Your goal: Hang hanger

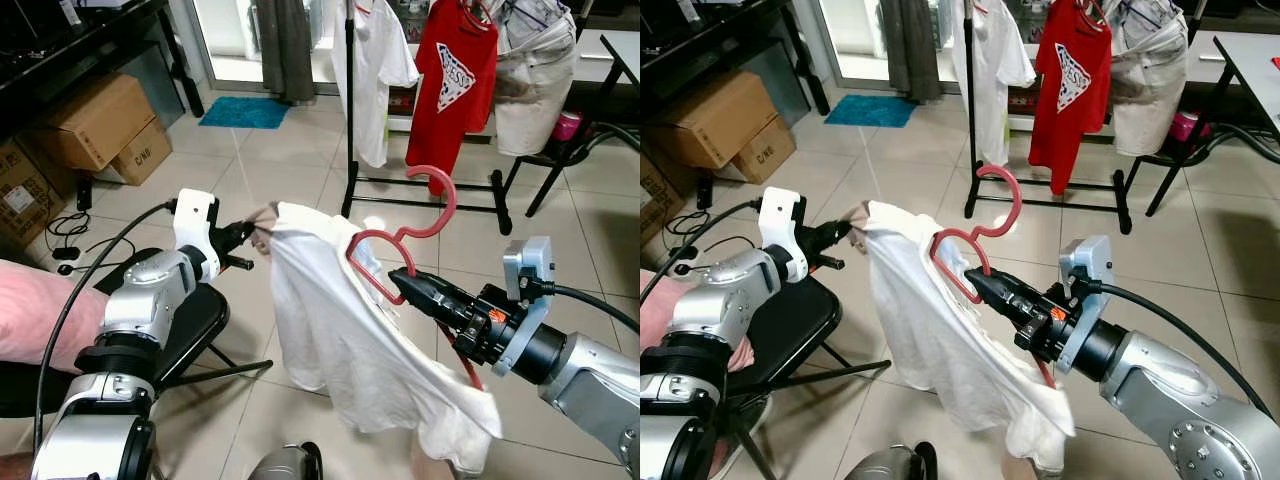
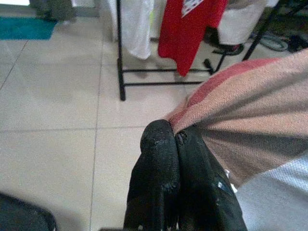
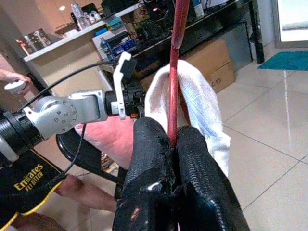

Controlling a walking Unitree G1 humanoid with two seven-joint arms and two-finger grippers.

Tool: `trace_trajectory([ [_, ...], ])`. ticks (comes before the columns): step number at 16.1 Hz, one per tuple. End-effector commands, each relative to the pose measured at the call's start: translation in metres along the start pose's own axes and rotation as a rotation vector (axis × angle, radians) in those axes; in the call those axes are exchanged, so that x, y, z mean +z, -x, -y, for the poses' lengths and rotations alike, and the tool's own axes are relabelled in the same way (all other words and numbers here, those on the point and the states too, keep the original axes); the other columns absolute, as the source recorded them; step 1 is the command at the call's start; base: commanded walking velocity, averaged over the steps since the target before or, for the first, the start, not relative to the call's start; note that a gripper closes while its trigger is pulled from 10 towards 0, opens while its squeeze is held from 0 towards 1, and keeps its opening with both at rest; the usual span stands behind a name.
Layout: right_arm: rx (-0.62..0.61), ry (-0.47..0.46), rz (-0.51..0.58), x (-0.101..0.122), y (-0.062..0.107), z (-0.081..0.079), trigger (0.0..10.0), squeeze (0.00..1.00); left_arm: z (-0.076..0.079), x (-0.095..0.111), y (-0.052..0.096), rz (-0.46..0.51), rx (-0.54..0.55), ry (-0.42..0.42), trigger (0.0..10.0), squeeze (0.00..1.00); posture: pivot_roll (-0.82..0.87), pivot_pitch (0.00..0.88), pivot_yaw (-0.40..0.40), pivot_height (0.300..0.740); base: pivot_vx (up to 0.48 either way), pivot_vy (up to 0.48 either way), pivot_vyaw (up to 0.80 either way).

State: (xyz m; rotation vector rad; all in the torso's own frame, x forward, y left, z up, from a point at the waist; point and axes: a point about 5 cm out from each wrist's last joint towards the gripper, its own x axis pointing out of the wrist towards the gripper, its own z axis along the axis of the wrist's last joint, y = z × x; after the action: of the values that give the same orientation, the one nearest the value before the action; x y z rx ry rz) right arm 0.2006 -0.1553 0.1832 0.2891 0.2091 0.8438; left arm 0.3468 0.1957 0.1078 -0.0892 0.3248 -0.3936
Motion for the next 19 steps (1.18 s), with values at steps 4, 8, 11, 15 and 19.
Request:
trace_trajectory([
  [4,-0.006,0.015,0.051,0.008,0.003,-0.001,10.0,0.00,-0.020,0.000,0.003,-0.015,0.168,0.000,0.0,0.00,-0.04,0.043,0.134,0.740,0.000,0.000,0.00],
  [8,-0.028,0.019,0.064,0.010,0.004,0.002,10.0,0.00,-0.035,-0.003,0.007,-0.046,0.312,0.013,0.0,0.00,-0.04,0.041,0.138,0.740,0.000,0.000,0.00],
  [11,-0.055,0.024,0.076,0.013,0.007,0.007,10.0,0.00,-0.040,-0.006,0.008,-0.058,0.390,0.035,0.0,0.00,-0.04,0.040,0.139,0.740,0.000,0.000,0.00],
  [15,-0.078,0.032,0.076,0.012,0.004,0.009,10.0,0.00,-0.011,0.001,-0.003,0.003,0.172,0.065,10.0,0.00,-0.04,0.042,0.135,0.740,0.000,0.000,0.00],
  [19,-0.137,-0.022,0.104,0.010,0.005,0.016,10.0,0.00,0.002,0.015,0.002,0.124,0.076,0.043,10.0,1.00,-0.03,0.043,0.131,0.740,0.000,0.000,0.00],
])
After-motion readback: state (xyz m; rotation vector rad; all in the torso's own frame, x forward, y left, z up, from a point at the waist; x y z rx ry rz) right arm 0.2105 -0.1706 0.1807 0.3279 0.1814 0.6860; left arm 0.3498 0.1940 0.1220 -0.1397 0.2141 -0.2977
